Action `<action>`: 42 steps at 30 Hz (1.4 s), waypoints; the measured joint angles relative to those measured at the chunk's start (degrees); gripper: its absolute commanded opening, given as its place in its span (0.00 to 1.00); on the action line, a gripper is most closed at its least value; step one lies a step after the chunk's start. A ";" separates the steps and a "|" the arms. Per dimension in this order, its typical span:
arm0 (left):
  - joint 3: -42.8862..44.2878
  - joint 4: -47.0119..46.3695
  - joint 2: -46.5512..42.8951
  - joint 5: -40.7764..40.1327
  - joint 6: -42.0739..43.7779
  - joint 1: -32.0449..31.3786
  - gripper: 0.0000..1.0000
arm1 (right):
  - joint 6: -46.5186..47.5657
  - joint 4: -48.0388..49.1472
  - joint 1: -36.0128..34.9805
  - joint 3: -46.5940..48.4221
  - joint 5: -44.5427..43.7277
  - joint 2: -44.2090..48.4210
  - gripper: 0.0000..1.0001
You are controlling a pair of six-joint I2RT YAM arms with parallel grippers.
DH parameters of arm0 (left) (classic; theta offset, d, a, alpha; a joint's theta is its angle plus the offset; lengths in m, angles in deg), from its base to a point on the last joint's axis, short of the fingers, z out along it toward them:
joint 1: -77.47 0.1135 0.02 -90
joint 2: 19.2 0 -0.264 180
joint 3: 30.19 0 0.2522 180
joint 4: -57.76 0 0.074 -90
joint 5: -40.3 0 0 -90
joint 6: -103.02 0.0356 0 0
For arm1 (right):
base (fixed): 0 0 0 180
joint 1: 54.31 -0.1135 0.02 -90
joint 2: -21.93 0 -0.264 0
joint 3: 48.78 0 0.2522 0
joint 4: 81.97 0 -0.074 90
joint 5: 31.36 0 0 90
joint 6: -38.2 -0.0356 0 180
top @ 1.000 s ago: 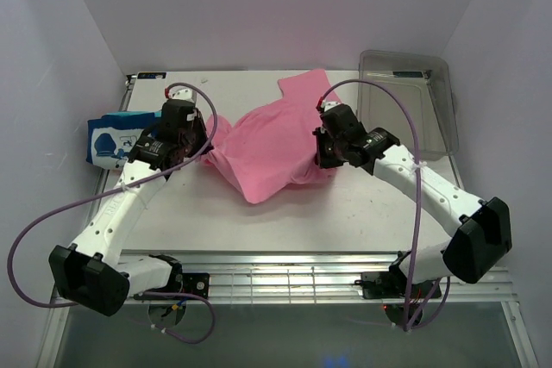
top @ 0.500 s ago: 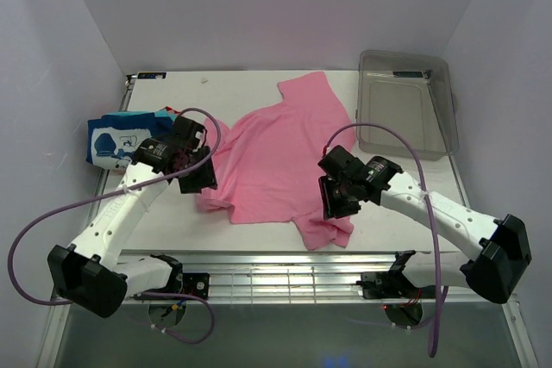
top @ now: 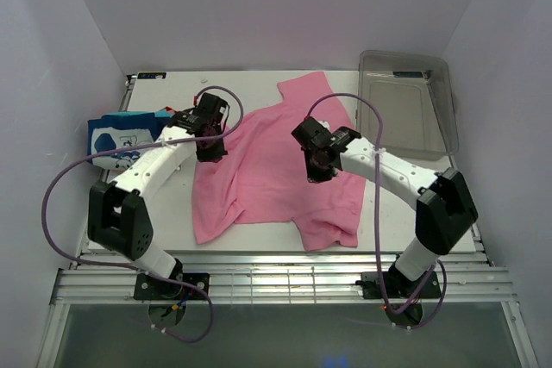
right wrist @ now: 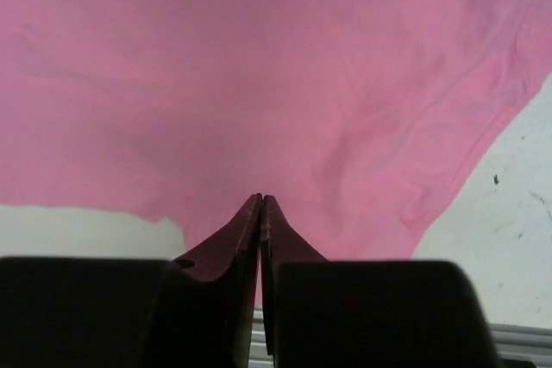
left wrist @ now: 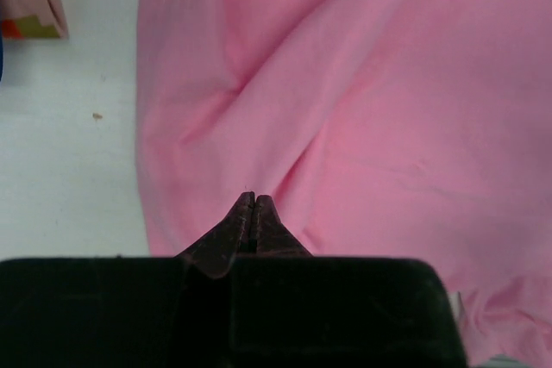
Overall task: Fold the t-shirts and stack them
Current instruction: Flatten out the tshirt
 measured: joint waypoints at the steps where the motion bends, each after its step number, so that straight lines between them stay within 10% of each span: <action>1: 0.00 -1.38 2.21 -0.50 0.46 0.20 0.00 | 0.50 0.94 0.87 0.61 0.04 -2.14 0.08; 18: 11.47 -16.20 20.61 -8.26 5.79 4.79 0.00 | 8.22 8.17 16.24 29.62 4.26 -28.48 0.08; 42: 15.37 -14.88 35.26 -3.10 5.14 15.19 0.00 | 10.99 4.11 22.21 36.92 8.02 -42.40 0.08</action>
